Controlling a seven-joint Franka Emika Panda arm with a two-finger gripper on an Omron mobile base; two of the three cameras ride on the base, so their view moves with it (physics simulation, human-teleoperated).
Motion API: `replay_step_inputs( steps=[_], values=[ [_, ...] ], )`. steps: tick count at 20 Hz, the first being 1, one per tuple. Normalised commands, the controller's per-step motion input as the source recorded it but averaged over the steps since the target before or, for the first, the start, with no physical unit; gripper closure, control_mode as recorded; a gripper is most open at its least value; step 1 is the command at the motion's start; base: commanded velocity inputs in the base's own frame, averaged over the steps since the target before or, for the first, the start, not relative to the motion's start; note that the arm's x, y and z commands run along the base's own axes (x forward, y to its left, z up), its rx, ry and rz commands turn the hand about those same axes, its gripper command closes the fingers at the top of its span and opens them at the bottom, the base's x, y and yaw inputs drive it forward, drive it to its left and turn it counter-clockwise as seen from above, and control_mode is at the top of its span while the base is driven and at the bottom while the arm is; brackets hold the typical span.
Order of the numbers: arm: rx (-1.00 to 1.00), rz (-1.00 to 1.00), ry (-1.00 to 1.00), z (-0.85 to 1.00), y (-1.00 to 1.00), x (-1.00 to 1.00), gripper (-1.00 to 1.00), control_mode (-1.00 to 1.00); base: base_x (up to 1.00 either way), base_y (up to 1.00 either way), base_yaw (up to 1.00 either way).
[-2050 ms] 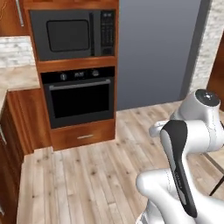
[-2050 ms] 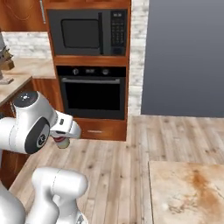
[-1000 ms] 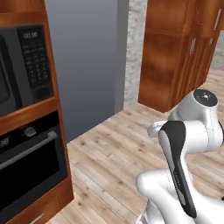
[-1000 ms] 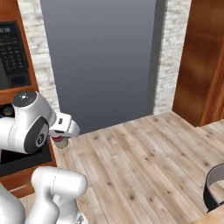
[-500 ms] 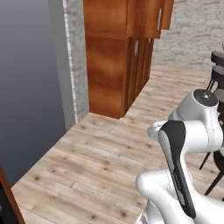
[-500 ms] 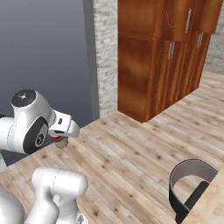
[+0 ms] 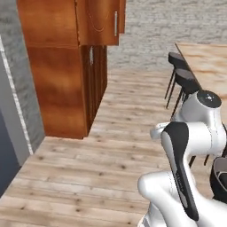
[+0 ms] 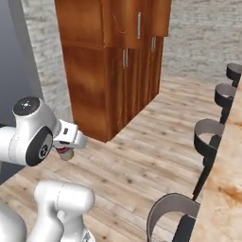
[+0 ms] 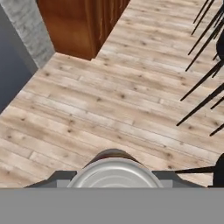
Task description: Restock the canned food cabinet by taking the new fresh canned food from the counter and placing it in the cabinet. Then, take the old canned food from the cabinet and place it on the counter.
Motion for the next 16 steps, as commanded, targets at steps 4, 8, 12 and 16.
replay_step_inputs(
  steps=[4,8,12,16],
  values=[
    [0.00,0.00,0.00,0.00,0.00,0.00,1.00,1.00,1.00,0.23,-0.43],
    [0.00,0.00,0.00,0.00,0.00,0.00,1.00,1.00,1.00,0.28,-0.46],
    [0.00,0.00,0.00,0.00,0.00,0.00,1.00,1.00,1.00,0.33,-0.38],
    [0.00,0.00,0.00,0.00,0.00,0.00,1.00,1.00,1.00,0.32,-0.27]
  ],
)
